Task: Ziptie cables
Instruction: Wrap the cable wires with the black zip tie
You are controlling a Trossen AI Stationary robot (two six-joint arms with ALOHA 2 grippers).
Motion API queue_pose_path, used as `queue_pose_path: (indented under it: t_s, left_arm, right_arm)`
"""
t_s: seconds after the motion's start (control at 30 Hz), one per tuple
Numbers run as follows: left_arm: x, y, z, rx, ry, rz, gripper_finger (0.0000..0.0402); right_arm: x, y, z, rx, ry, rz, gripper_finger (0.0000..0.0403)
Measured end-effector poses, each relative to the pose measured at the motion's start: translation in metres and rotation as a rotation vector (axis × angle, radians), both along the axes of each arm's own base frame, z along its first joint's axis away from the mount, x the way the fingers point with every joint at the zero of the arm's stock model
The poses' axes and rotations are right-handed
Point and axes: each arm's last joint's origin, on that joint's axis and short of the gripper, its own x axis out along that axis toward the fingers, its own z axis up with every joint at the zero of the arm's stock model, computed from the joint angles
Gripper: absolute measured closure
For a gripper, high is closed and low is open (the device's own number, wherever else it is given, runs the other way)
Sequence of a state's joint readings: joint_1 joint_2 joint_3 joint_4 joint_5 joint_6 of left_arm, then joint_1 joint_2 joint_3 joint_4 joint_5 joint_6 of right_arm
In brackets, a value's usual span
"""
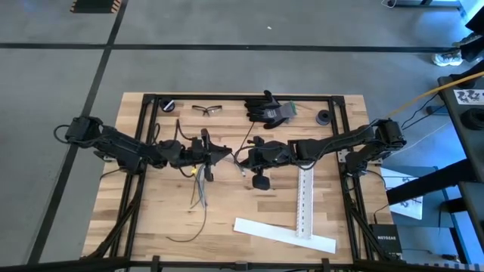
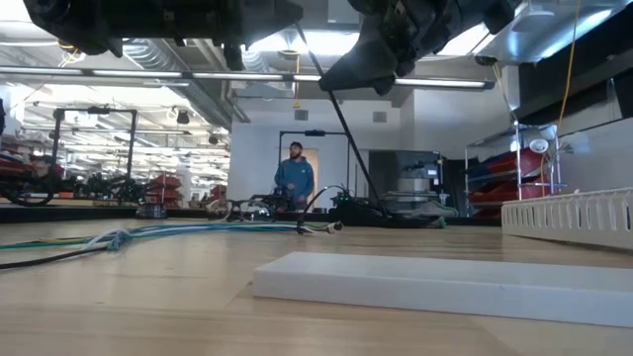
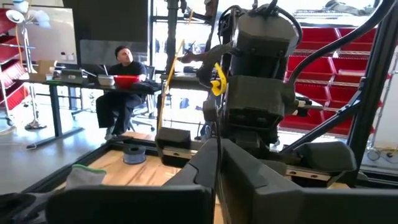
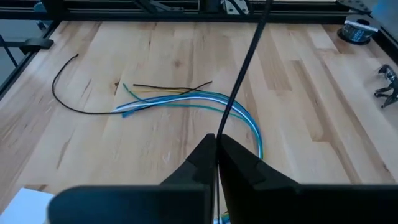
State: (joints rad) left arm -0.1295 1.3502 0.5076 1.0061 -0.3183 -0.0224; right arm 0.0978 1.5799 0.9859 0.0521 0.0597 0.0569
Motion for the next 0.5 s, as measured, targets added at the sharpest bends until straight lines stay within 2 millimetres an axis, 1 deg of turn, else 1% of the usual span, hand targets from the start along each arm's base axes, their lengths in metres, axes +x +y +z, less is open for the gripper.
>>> queue_pose_path:
  t_s: [0.13,0.2,0.23,0.3,0.37,0.43,0.5]
  left_arm:
    - [0.000,0.000,0.000,0.001,0.000,-0.001,0.0401]
    - [0.000,0.000,0.000,0.001,-0.001,-0.001,0.0402]
    - [0.000,0.000,0.001,0.001,-0.001,-0.001,0.0402]
    - [0.000,0.000,0.000,0.001,0.000,0.000,0.0401]
    - [0.000,0.000,0.000,0.001,0.001,0.000,0.0401]
    - [0.000,0.000,0.000,0.001,0.006,0.000,0.0401]
    - [0.000,0.000,0.000,-0.010,0.004,-0.002,0.0401]
  right_arm:
    - [0.000,-0.001,0.001,-0.024,-0.001,0.010,0.0401]
    - [-0.005,-0.001,0.006,-0.074,0.002,0.009,0.0392]
    - [-0.008,-0.002,0.012,-0.096,0.001,0.009,0.0384]
    - [-0.013,-0.003,0.026,-0.132,0.013,0.004,0.0360]
    - [-0.019,-0.004,0.036,-0.151,0.042,-0.010,0.0327]
    - [-0.024,-0.005,0.042,-0.166,0.067,0.000,0.0293]
    - [-0.029,-0.006,0.050,-0.226,0.103,0.024,0.0260]
